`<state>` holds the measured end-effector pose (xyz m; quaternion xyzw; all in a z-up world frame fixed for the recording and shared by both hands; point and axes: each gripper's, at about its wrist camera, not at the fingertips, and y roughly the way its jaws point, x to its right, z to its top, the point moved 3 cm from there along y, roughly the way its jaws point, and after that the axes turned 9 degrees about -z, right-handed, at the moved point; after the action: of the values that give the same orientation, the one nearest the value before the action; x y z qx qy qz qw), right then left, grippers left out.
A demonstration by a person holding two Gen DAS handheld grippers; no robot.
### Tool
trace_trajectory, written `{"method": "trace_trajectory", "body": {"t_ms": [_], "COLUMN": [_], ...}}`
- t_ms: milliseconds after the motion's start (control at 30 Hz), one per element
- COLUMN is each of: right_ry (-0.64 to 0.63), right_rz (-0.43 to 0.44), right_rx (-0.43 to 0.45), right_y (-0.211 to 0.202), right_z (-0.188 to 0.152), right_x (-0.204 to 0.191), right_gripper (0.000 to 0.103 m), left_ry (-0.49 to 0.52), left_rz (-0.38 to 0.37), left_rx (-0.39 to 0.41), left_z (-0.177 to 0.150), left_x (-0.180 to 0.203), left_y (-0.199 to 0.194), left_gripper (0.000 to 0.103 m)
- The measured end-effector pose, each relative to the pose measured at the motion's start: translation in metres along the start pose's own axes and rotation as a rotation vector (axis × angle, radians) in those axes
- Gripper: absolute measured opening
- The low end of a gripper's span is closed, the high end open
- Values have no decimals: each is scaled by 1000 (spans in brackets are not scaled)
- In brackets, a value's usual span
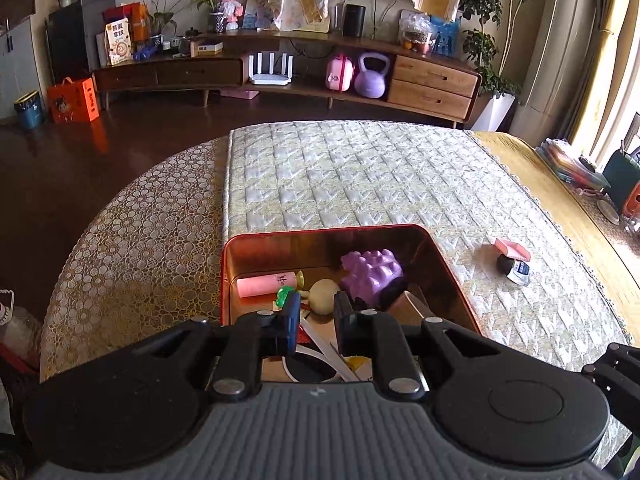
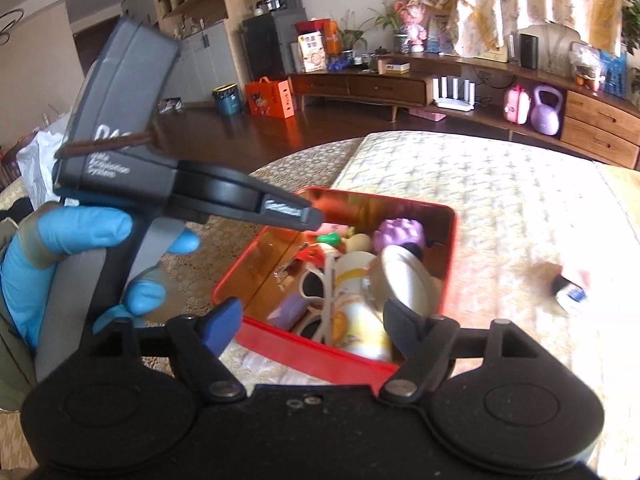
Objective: Organize rigid objects
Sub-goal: 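Move the left tool to the blue-label jar while the right tool moves to the pink tray, then grasp the pink ridged tray with the right tool while the left tool grasps the blue-label jar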
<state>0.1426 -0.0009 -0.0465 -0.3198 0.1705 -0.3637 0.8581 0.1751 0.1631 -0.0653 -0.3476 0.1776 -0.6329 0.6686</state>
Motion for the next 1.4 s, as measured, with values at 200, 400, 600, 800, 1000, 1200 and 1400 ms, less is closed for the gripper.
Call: {"method": "trace_trajectory", "body": {"t_ms": [200, 400, 600, 800, 1000, 1200, 1400], "right_ry": [59, 108, 163, 209, 304, 380, 401], "right_rz": [-62, -126, -197, -253, -236, -230, -235], "right_rx": [12, 43, 58, 54, 2, -56, -118], "right_y": [-21, -44, -61, -63, -51, -21, 16], "right_z": [-3, -6, -6, 0, 9, 23, 33], "right_x": [34, 71, 119, 161, 204, 236, 248], "right_gripper": [88, 91, 94, 97, 103, 103, 103], "left_ry": [21, 20, 25, 53, 103, 123, 126], "left_rz": [-12, -19, -46, -78, -75, -80, -106], "left_rx": [-2, 40, 48, 43, 61, 77, 65], "left_z": [-6, -8, -7, -10, -14, -13, -11], "left_x": [25, 50, 78, 111, 142, 167, 183], "left_y": [-5, -9, -7, 6, 24, 47, 76], "left_gripper": [19, 79, 82, 82, 84, 84, 84]}}
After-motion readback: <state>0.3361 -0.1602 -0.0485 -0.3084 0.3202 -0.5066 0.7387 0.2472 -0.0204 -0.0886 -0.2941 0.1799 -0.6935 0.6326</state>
